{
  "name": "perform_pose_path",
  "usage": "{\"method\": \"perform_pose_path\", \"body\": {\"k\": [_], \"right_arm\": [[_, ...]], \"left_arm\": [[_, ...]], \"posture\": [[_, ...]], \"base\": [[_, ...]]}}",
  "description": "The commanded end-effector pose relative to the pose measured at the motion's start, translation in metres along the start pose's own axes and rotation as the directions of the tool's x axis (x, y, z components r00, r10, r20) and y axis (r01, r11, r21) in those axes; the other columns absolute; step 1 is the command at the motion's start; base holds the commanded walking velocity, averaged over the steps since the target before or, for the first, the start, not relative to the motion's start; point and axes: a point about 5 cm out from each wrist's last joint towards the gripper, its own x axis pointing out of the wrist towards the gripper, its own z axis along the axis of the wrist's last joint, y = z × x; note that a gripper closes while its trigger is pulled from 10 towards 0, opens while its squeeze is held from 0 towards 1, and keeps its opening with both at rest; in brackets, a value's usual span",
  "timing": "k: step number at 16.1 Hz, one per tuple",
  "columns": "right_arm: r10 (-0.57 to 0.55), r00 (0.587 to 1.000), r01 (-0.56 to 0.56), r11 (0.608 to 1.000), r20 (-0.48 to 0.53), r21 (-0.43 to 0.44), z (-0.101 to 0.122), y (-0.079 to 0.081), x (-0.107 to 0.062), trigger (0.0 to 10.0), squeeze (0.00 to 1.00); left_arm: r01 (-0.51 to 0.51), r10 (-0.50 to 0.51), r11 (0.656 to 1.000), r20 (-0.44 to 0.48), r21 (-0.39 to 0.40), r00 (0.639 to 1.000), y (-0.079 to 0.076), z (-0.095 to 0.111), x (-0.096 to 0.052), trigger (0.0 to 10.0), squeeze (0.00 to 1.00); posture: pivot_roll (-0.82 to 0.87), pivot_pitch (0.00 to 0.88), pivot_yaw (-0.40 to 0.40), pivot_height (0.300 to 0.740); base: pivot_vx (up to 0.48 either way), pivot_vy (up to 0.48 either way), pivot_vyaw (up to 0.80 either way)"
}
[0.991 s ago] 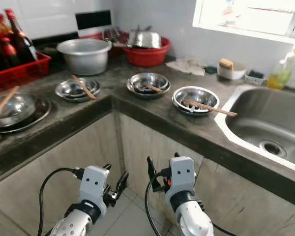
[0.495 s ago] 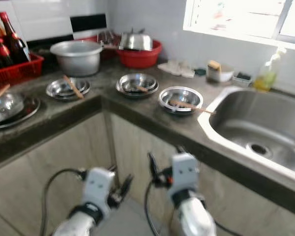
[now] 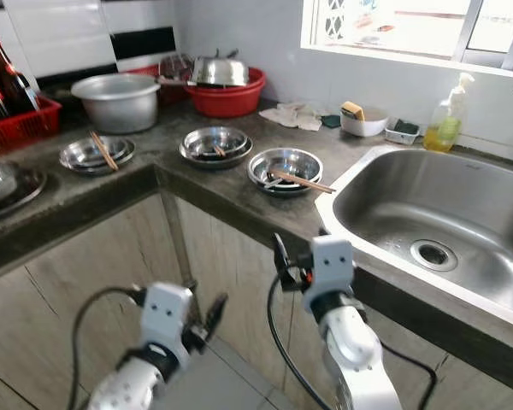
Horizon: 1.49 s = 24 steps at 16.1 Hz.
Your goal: Kitchen organization
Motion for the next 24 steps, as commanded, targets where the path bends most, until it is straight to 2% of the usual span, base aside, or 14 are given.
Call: {"method": "perform_pose_path", "body": {"k": [1,2,3,4,7,8,12,16,24], "right_arm": [[-0.025,1.000,0.025,1.000,0.004,0.008,-0.001,-0.007,0.007,10.0,1.00],[-0.054,0.999,0.054,0.999,0.000,0.006,0.000,-0.012,0.013,10.0,0.81],[-0.064,0.998,0.064,0.998,-0.003,0.005,-0.001,-0.014,0.015,10.0,0.81],[-0.121,0.993,0.121,0.993,-0.012,0.005,-0.001,-0.021,0.021,10.0,0.00],[-0.178,0.984,0.179,0.982,-0.021,0.063,0.000,-0.029,0.031,10.0,0.00],[-0.202,0.979,0.204,0.974,-0.026,0.094,0.001,-0.032,0.039,10.0,0.00],[-0.214,0.977,0.211,0.966,0.004,0.148,0.010,-0.035,0.058,10.0,0.00],[-0.232,0.972,0.223,0.959,0.036,0.173,0.022,-0.042,0.077,10.0,0.00],[-0.274,0.960,0.260,0.948,0.056,0.185,0.029,-0.056,0.096,10.0,0.00]], "left_arm": [[0.002,-0.002,1.000,0.019,-0.003,1.000,0.003,0.004,0.002,10.0,0.00],[0.012,-0.012,1.000,0.027,0.001,1.000,0.004,0.006,0.003,10.0,0.00],[0.016,-0.016,1.000,0.029,0.006,0.999,0.004,0.006,0.003,10.0,0.00],[0.028,-0.029,1.000,0.030,0.008,0.999,0.002,0.007,0.002,10.0,0.00],[0.074,-0.074,0.997,0.037,-0.011,0.997,-0.006,0.008,0.000,10.0,0.00],[0.126,-0.126,0.992,0.050,0.007,0.991,-0.014,0.010,-0.003,10.0,0.00],[0.172,-0.172,0.985,0.076,0.001,0.982,-0.021,0.014,-0.005,10.0,0.00],[0.217,-0.217,0.976,0.107,0.014,0.970,-0.029,0.018,-0.007,10.0,0.00],[0.221,-0.222,0.975,0.111,0.019,0.969,-0.030,0.018,-0.007,10.0,0.00]], "posture": [[0.11,0.000,-0.047,0.740],[0.11,0.000,-0.045,0.740],[0.11,0.000,-0.045,0.740],[0.11,0.000,-0.041,0.740],[0.12,0.006,-0.041,0.740],[0.12,0.012,-0.043,0.740],[0.12,0.021,-0.046,0.740],[0.13,0.025,-0.052,0.740],[0.13,0.021,-0.061,0.740]], "base": [[0.000,0.000,0.00],[0.000,0.000,0.00],[0.000,0.000,0.00],[0.000,0.000,0.00],[0.000,0.000,0.00],[0.000,0.000,0.00],[0.000,0.000,0.00],[0.000,0.000,0.00],[0.000,0.000,0.00]]}}
